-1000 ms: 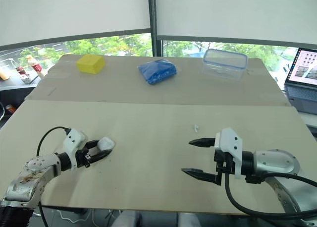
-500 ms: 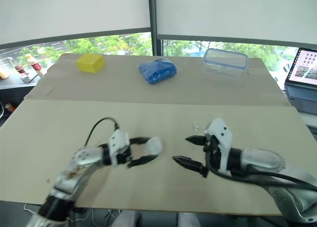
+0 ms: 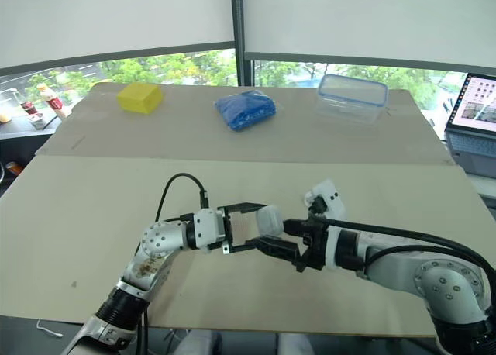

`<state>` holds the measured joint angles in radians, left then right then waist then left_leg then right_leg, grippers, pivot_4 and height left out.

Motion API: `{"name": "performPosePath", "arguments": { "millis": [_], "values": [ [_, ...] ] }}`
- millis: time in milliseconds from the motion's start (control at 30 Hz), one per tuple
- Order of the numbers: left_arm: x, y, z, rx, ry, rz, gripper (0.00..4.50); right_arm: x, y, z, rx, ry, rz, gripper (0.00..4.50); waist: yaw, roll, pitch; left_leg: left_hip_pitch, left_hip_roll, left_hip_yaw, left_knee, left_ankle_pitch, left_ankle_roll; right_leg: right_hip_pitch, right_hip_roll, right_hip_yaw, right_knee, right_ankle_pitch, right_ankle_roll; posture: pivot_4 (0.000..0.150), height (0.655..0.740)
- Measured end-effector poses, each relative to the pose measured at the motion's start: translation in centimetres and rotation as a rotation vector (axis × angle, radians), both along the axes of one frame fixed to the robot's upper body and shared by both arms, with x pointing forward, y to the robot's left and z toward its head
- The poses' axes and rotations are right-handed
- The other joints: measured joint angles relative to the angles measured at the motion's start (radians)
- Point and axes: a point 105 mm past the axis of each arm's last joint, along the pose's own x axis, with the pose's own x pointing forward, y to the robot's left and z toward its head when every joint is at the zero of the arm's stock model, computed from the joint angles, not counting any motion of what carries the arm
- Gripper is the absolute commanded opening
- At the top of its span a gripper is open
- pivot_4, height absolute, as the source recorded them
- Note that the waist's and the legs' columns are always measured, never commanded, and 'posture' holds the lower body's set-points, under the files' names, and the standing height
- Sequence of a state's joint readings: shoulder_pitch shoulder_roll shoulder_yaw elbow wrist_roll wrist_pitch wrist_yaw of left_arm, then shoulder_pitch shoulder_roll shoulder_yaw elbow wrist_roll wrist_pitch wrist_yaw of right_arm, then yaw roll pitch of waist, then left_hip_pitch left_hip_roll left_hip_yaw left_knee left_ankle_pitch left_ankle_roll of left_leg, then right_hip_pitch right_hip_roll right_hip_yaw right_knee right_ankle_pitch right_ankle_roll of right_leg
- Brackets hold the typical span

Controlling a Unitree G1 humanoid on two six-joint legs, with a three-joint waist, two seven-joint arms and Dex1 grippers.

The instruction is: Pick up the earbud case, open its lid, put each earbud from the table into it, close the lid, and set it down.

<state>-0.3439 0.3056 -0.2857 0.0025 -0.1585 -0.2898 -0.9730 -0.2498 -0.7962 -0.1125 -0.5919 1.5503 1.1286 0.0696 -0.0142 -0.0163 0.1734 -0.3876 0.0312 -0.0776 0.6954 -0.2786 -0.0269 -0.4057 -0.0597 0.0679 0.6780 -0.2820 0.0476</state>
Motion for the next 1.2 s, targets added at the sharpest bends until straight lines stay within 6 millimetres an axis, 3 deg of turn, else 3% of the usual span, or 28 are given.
{"name": "performPosePath", "arguments": {
  "millis": [267, 333, 733, 767, 800, 833, 1000, 1200],
  "values": [
    [0.0, 0.0, 0.3, -0.010, -0.020, 0.005, 2.53, 0.4, -0.1, -0.2, 0.010, 0.052, -0.021, 1.20, 0.000, 0.000, 0.000, 0.000, 0.000, 0.000, 0.000, 0.000, 0.000, 0.000, 0.000, 0.000, 0.000, 0.000, 0.000, 0.150, 0.6859],
    [0.1, 0.1, 0.3, -0.013, -0.027, 0.009, 2.53, 0.4, -0.1, -0.2, 0.017, 0.056, -0.017, 0.69, 0.000, 0.000, 0.000, 0.000, 0.000, 0.000, 0.000, 0.000, 0.000, 0.000, 0.000, 0.000, 0.000, 0.000, 0.000, 0.150, 0.6859],
    [-0.1, 0.1, 0.5, -0.018, -0.074, 0.010, 2.53, 0.3, 0.1, -0.2, 0.027, 0.063, -0.009, 0.70, 0.000, 0.000, 0.000, 0.000, 0.000, 0.000, 0.000, 0.000, 0.000, 0.000, 0.000, 0.000, 0.000, 0.000, 0.000, 0.150, 0.6859],
    [-0.1, 0.1, 0.5, -0.017, -0.073, 0.008, 3.53, 0.3, 0.1, -0.2, 0.026, 0.064, -0.007, 0.70, 0.000, 0.000, 0.000, 0.000, 0.000, 0.000, 0.000, 0.000, 0.000, 0.000, 0.000, 0.000, 0.000, 0.000, 0.000, 0.150, 0.6859],
    [-0.1, 0.3, 0.5, -0.008, -0.074, 0.008, 3.75, 0.3, 0.2, -0.3, 0.024, 0.068, -0.003, 0.70, 0.000, 0.000, 0.000, 0.000, 0.000, 0.000, 0.000, 0.000, 0.000, 0.000, 0.000, 0.000, 0.000, 0.000, 0.000, 0.150, 0.6859],
    [-0.1, 0.4, 0.5, -0.005, -0.074, 0.006, 4.34, 0.3, 0.2, -0.4, 0.018, 0.068, -0.004, 0.67, 0.000, 0.000, 0.000, 0.000, 0.000, 0.000, 0.000, 0.000, 0.000, 0.000, 0.000, 0.000, 0.000, 0.000, 0.000, 0.150, 0.6859],
    [0.6, 2.1, -0.8, 0.119, -0.023, 0.017, 4.50, 0.9, -0.4, -0.2, -0.051, 0.014, -0.005, 0.67, -0.003, 0.000, 0.000, 0.000, 0.000, 0.000, -0.001, 0.000, 0.000, 0.000, 0.001, 0.000, 0.000, 0.000, 0.000, 0.150, 0.6859],
    [1.2, 4.4, -3.0, 0.277, 0.289, 0.016, 4.50, 1.3, -1.1, -0.3, -0.274, -0.117, 0.073, 0.67, -0.004, 0.002, 0.001, -0.001, 0.001, 0.000, -0.001, 0.000, 0.000, -0.002, 0.001, 0.000, 0.000, 0.000, 0.000, 0.150, 0.6859]
  ]
}}
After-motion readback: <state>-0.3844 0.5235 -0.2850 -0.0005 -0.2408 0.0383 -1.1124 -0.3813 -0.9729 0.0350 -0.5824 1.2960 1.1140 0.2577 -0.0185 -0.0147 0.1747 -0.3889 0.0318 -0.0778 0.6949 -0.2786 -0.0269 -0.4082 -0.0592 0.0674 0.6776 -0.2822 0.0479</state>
